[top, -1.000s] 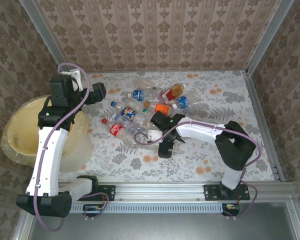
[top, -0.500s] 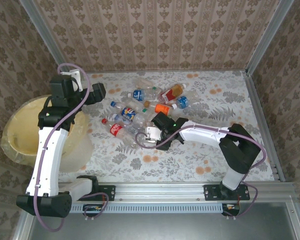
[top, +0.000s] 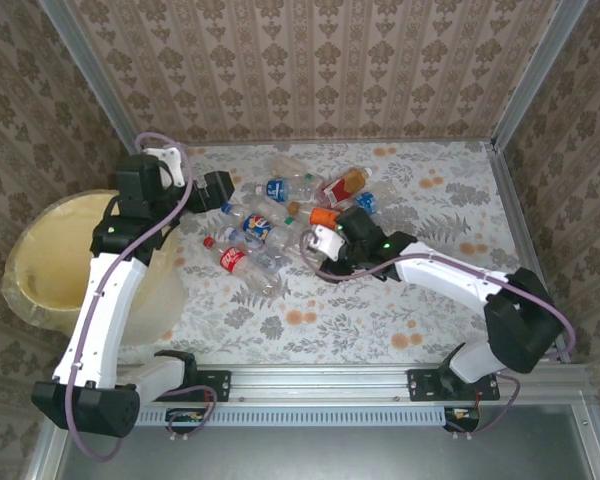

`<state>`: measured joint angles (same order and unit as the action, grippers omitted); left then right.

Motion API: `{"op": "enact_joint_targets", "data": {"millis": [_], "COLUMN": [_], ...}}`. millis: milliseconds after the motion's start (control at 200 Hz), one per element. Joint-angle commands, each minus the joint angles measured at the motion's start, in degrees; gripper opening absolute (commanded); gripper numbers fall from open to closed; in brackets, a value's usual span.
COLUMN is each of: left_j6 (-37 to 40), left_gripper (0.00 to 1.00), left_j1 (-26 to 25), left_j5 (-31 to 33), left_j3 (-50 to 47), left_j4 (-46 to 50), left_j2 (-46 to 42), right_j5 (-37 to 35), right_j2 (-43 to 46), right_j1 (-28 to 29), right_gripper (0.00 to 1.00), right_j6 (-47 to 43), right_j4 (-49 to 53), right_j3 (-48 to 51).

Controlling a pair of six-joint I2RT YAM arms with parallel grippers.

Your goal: Put the plastic bottles in the bin

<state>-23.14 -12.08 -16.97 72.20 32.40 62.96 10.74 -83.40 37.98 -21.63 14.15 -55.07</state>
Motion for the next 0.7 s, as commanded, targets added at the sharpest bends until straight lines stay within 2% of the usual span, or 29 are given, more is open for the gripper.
{"op": "enact_joint_targets", "data": {"millis": [0, 100, 180, 320, 430, 510, 610, 695], "left_j6": [-4.6, -1.3, 2.8, 11.5, 18.7, 19.5, 20.2, 20.9], "left_gripper": [1.0, 1.0, 1.0, 1.0, 1.0, 1.0, 1.0, 1.0], "left_j1": [-1.7, -3.7, -5.0, -8.5, -10.8, -10.8, -10.8, -11.1], "left_j5": [-5.7, -12.0, -19.0, -30.3, -32.0, -35.8, -43.7, -51.1], "left_j3": [-1.6, -3.3, -4.2, -6.1, -6.8, -6.6, -5.5, -3.1], "left_j4": [-6.3, -10.8, -14.4, -19.3, -21.4, -25.4, -29.6, -29.6], "left_j2": [1.1, 2.3, 3.0, 4.0, 5.0, 6.5, 8.2, 9.9], "right_j5": [8.2, 17.4, 22.0, 28.4, 35.1, 39.1, 42.9, 45.4], "right_j2": [5.5, 8.4, 10.3, 13.1, 14.4, 14.5, 14.5, 14.0], "right_j1": [-3.1, -8.3, -10.3, -12.1, -13.0, -13.0, -13.0, -12.3], "right_gripper": [0.52, 0.52, 0.52, 0.53, 0.53, 0.53, 0.52, 0.52], "right_j6": [10.6, 22.3, 27.5, 31.0, 33.7, 35.0, 37.3, 38.2], "right_j4": [-12.8, -23.0, -28.5, -29.6, -31.4, -31.8, -34.5, -35.3], "right_j3": [3.8, 7.0, 8.2, 6.7, 5.0, 2.7, 1.1, -0.4]}}
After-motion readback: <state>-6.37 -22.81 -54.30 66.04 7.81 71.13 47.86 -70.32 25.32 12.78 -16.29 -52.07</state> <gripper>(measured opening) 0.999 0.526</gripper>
